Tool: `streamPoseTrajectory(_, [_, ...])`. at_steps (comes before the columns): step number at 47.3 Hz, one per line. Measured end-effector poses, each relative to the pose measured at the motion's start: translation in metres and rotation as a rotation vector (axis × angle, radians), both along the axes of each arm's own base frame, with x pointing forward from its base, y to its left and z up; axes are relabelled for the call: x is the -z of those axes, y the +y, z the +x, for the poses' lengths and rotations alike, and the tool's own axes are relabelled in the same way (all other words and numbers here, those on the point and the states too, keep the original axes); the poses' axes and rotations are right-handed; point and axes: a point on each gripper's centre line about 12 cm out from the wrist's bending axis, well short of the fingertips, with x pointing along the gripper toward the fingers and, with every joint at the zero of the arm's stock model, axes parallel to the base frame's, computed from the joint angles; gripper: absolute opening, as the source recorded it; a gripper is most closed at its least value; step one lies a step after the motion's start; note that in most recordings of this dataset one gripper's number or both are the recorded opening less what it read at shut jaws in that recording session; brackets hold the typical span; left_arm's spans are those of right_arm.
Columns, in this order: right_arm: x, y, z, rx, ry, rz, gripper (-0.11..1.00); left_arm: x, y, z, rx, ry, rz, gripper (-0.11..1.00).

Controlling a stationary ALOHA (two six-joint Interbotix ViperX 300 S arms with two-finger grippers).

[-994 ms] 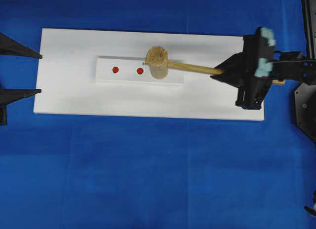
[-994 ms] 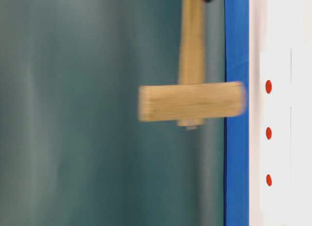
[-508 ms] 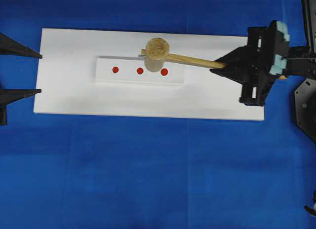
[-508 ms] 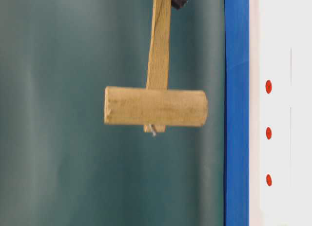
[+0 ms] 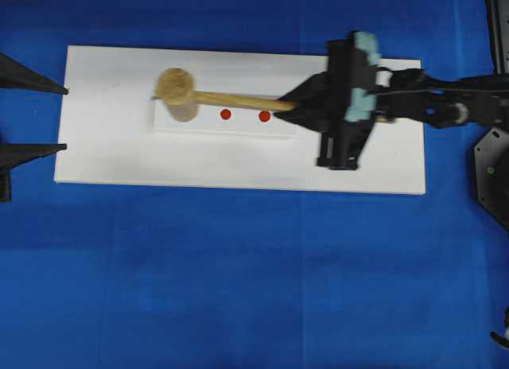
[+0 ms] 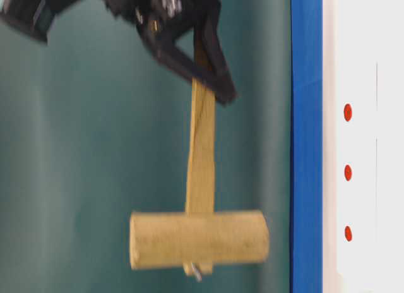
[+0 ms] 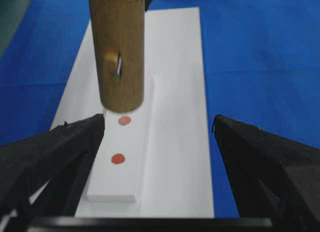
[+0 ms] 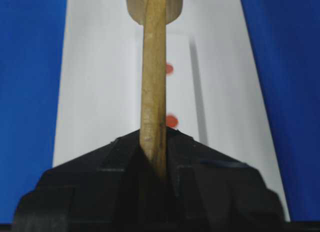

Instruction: Hit the mark with a hammer.

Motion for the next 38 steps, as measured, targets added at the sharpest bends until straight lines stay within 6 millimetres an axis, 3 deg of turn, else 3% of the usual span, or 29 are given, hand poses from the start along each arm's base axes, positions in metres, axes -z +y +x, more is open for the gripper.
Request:
streamPoseTrajectory(13, [-0.001, 0.006, 0.037, -0.058, 0.016, -0.011, 0.02, 0.000, 0.000, 0.000, 0.000, 0.000, 0.000, 0.90])
streamPoseTrajectory(30, [-0.002, 0.005, 0.040, -0.060, 0.016, -0.011, 0.02, 0.001, 0.004, 0.001, -0.025, -0.006, 0.000, 0.90])
streamPoseTrajectory(38, [-0.002, 0.005, 0.040, -0.061, 0.016, -0.012, 0.02, 0.008, 0.006, 0.015, -0.028, -0.020, 0.002, 0.90])
